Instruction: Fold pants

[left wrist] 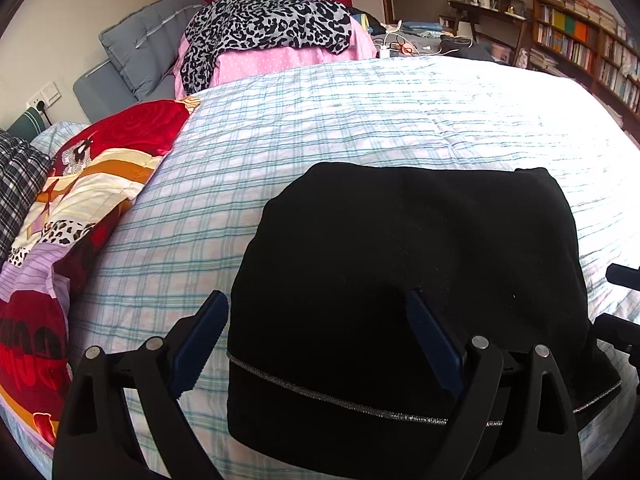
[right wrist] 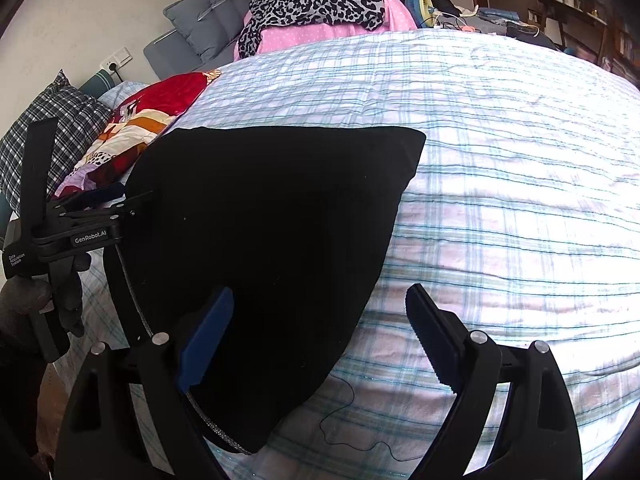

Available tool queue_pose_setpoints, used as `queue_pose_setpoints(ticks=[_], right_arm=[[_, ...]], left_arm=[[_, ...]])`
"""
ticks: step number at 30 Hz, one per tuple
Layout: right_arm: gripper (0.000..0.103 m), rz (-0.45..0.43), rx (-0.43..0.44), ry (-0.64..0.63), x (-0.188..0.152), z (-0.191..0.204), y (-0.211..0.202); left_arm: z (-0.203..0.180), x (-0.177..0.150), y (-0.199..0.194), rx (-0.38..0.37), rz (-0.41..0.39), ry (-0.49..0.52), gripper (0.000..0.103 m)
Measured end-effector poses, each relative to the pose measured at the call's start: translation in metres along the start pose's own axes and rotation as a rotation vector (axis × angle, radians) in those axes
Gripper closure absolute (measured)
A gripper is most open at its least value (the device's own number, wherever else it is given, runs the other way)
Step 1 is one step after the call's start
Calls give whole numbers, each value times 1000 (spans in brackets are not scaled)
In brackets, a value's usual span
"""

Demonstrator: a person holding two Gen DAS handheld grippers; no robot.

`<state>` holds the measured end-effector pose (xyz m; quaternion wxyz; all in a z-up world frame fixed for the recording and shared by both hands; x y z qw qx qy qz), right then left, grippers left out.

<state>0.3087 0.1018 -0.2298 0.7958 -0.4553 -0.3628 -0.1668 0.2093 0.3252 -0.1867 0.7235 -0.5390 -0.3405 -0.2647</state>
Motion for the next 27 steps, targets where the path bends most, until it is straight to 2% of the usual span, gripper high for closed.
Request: queue_pose_setpoints(ticks=[3,7,12,16,19,25,27], right_arm=[[14,14,-2,53,1,-7,6],[14,31,7,115,3,-15,14],[14,70,33,172,3,-17,31],[10,85,56,228,1,-21,43],[8,86,76,258,0,-23,48],[7,78,88,262,4,-14,58],[8,84,118,278,4,-10,59]], left_arm=[[3,0,9,-69,28,-61,13],[7,2,21,-204,66,-164,13],[4,2,40,-359,140,-236,13],[0,-3,53,-481,197,-308,10],[-5,-6,59,-540,216,-315,5],[-10,-9,57,-565,202,-307,5],[-14,-10,54,-587,203,-314,5]])
Point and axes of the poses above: each gripper's, at about its wrist camera, not at the fingertips, and y roughly the way its jaws point, z to its left, x to its top, the point moved 9 cm from there along y, roughly the way its jaws point, and after that the axes turned 15 degrees about -z, right-handed, at the moved point
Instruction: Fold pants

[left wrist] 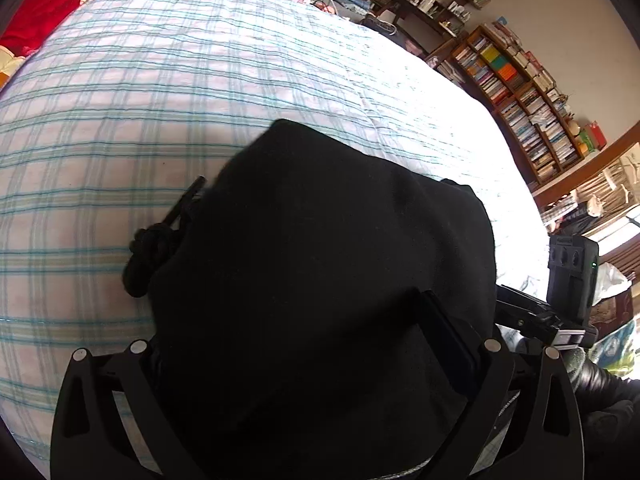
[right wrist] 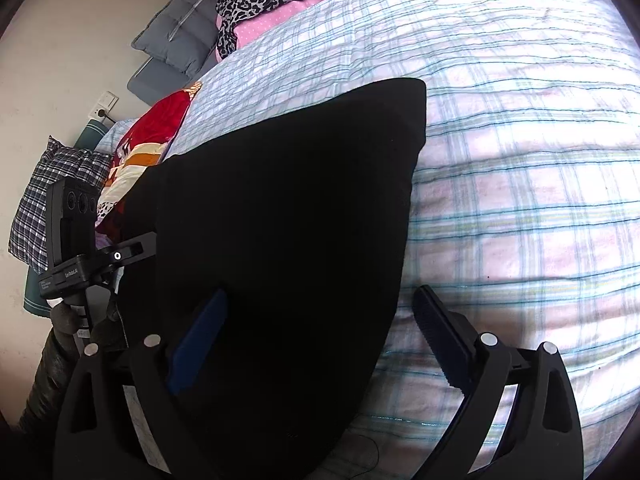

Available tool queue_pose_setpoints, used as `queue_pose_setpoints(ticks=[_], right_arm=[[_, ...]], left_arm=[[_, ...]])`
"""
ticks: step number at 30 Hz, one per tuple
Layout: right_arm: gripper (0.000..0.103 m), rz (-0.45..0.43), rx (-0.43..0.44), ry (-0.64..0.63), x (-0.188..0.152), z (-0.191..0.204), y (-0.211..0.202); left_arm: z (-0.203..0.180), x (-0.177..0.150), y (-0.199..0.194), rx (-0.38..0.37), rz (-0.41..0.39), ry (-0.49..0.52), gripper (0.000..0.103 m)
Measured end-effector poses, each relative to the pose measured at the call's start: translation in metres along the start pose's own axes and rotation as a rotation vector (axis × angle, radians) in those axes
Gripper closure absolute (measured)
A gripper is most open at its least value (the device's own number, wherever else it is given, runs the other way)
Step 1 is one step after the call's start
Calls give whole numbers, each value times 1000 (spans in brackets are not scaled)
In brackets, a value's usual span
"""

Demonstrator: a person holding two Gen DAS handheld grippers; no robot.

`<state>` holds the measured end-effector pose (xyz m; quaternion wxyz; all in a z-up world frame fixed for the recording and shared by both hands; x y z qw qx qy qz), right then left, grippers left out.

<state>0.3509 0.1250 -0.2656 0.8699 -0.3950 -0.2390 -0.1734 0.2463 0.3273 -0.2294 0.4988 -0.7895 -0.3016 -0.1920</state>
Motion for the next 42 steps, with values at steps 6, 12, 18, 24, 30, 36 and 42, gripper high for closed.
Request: queue_pose_setpoints(ticks=[6,12,18,24,30,36,42], right_arm=[[11,32,62,29,-1,14,15],[57,22,77,29,9,13,8],[81,-50,97,-74,38,27,-17],[81,-67,94,-121,60,25,-27],[70,-20,78,-66,50,2,-13],[32,40,154,87,36,-18,9],[59,68,185,85,31,-11,17]], left_arm=[[-11,-7,1,-15,3,12,6],[-6,-2,-9,-15,-29,-51,35],[-10,1,-23,-35,-77,-84,55],[-17,3,-21,-35,-90,-101,58],[-5,3,6,104,-48,-30,15],[-11,-4,16,13,-43,-8,5],[-12,-5,7,-82,-66,-121,48]])
Point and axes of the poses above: each gripper's, at about its wrist camera, not at the fingertips, and y roughly the way its jaws point, z to its left, x to its top, the point moved 9 cm from there along y, roughly the way its jaws point, and after that the axes turned 15 degrees about -z, right-handed, at the moved point
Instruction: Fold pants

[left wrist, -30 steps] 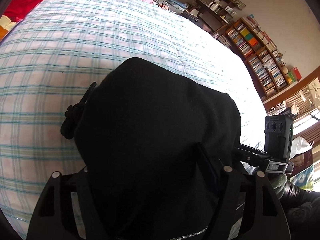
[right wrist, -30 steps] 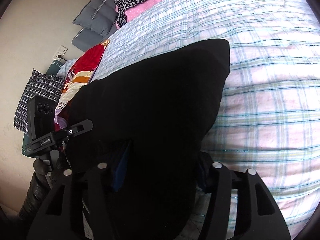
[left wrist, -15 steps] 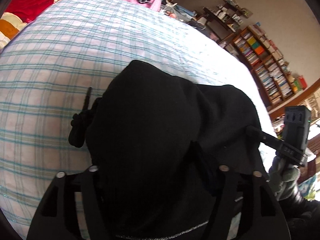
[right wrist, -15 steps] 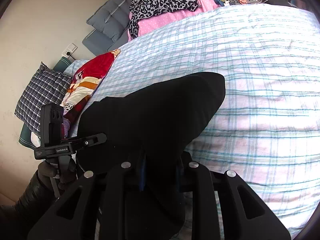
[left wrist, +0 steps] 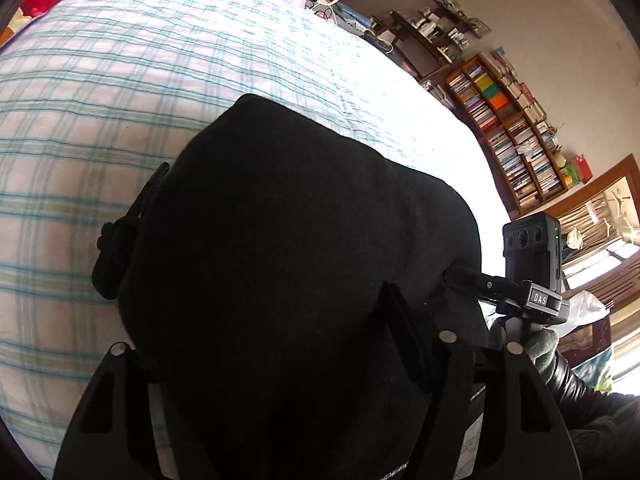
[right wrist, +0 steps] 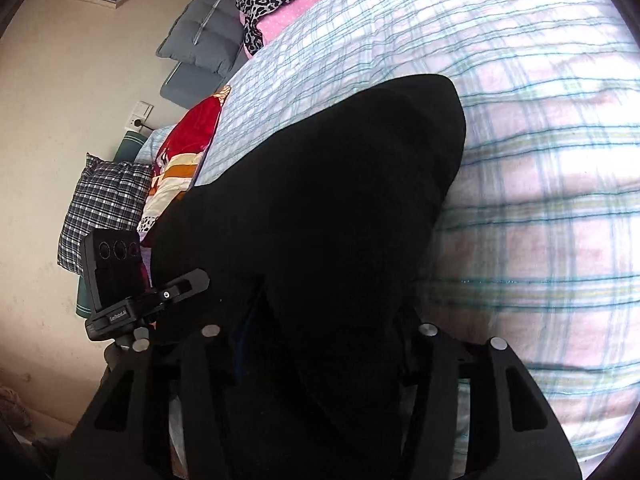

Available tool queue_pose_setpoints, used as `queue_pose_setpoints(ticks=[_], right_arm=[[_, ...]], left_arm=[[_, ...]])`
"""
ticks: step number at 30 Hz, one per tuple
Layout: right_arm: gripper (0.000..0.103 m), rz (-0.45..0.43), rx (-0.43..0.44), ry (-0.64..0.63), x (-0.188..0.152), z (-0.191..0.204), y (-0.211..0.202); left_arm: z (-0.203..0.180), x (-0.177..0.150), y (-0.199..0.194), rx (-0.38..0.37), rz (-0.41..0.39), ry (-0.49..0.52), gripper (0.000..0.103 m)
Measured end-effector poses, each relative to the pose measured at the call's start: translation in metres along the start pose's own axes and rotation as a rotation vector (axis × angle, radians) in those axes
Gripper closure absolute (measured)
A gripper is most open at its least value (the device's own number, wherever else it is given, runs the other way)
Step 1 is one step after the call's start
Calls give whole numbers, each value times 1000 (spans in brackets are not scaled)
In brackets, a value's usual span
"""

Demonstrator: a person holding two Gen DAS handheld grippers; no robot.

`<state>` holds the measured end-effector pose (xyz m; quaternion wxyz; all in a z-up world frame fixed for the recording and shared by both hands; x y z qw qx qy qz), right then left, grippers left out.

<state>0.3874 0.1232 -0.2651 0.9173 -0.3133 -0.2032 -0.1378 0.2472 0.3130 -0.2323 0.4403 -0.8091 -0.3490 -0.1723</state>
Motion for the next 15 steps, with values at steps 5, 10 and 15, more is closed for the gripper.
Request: queue_pose_setpoints(ticks=[5,10,15], right_arm=[[70,-28,14,-79,17,20,-13],[71,-114,0,-226,60,45,-35],[71,-177,-26,-295,110,43,-53]], left_arm=[[0,1,-13,-63,-33,-52,66],[-23,16,-18,-95,-74,-20,73],[-52,47,-1,-129,-119,9,73]])
Point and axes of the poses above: each gripper's, at about its wrist camera, not at the fingertips, and y roughly the way its jaws point, z to its left, x to its top, the point moved 9 cm from there along y, roughly the way its jaws point, and after that the axes turned 15 degrees about -z, right-handed, at the moved point
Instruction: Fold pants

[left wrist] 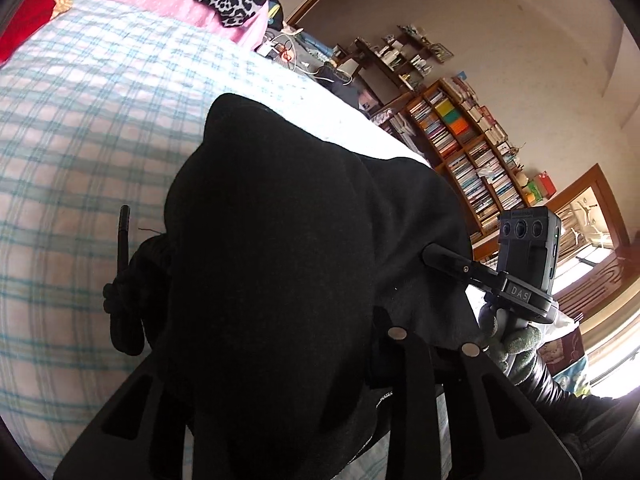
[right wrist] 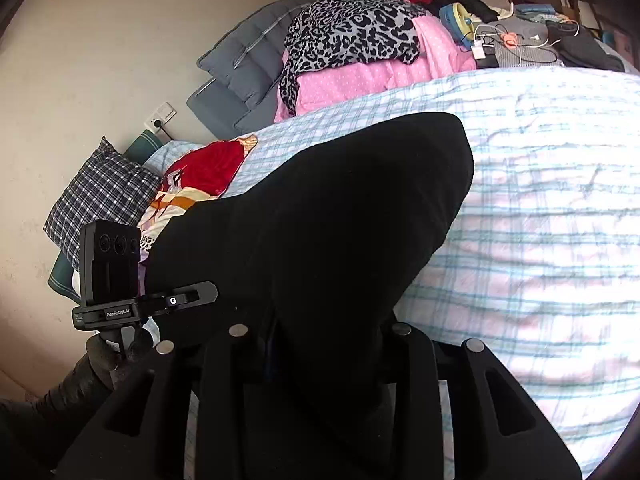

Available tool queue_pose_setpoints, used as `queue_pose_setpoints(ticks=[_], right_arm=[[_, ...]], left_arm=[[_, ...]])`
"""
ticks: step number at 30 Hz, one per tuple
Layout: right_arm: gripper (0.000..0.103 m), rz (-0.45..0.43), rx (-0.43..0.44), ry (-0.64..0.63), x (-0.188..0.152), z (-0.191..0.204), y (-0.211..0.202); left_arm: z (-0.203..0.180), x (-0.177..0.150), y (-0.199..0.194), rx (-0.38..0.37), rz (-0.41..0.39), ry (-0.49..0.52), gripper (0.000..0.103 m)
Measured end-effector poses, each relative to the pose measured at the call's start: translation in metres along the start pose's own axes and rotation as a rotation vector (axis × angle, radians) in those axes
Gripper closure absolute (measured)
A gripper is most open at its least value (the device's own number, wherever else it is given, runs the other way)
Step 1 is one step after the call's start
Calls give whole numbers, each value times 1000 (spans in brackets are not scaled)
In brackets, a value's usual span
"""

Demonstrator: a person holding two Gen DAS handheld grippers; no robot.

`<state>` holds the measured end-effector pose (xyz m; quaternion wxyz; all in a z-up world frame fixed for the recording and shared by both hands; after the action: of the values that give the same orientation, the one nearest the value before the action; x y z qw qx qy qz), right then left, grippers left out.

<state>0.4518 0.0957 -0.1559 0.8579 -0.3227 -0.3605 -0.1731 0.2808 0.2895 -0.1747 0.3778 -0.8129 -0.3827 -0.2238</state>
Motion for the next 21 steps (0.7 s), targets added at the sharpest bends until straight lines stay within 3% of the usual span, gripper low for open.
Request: queue_pose_setpoints(ticks=[6,13,18,20,21], right_arm=[[71,-40,-65,-11,44,-51,-1],[70,-49,-127,11,70,-128,0],[68,-5,-174,31,68,-176,14],[61,28,-224,24,61,-195,19],[59,40,-248,31,57,-205,21]], left_arm=[[-22,36,54,-9,-3,46,73],[-36,58,134,-19,44,66,73],[-47,63,195,-2,88,76,72],[-45,61,215,29,115,86,70],[-41,59,223,60,132,92,65]])
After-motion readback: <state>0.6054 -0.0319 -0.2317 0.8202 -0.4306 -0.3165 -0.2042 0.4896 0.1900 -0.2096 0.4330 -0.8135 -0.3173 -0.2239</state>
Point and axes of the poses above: each gripper's, at about its wrist camera, not at the fingertips, and y roughly the way its jaws point, z to its left, x to its top, the point moved 9 cm from there along y, roughly the way its jaws point, and after that the axes turned 15 degrees about -z, right-handed, at the moved point
